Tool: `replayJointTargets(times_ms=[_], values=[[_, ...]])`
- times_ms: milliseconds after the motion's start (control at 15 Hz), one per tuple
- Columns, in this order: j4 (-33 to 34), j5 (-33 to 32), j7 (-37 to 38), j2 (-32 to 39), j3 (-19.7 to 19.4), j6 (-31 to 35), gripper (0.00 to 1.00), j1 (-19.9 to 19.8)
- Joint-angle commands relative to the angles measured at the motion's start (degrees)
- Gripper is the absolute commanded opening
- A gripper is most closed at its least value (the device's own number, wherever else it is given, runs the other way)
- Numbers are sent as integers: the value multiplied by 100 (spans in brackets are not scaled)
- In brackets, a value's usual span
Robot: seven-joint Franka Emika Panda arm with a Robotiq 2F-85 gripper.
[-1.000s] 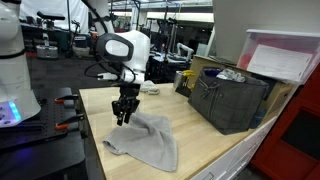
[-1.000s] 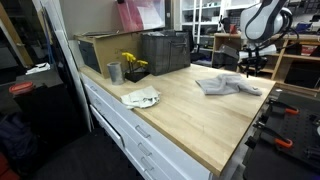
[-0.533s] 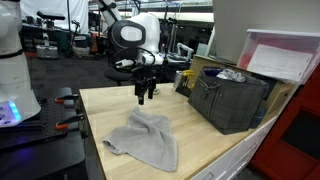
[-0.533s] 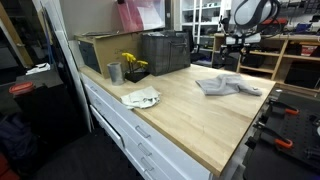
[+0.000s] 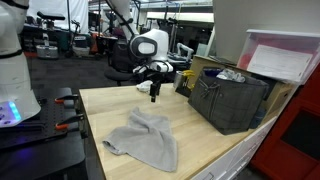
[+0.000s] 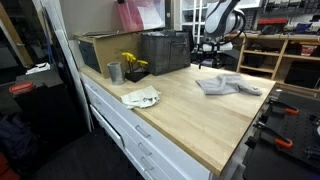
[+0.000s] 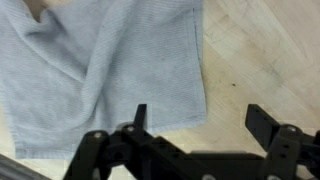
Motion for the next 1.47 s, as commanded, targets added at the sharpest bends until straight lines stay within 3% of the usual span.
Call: replayJointTargets(times_ms=[0,533,600,667,800,1000,1400], values=[[1012,266,-551,927,94,-144,100,-199],[2595,399,-1257,2295,194,-701,100,-612],[2717,405,-1347,2382,238,-808,95,-659],[2829,424,-1414,2460,289,-922,71,-706],[2977,452,-1525,2589,359,-1117,67,-744],[3110,513,-1602,2741,419,-1351,42,-783],[3105,559,-1611,2622,391,-1448,0,-789]])
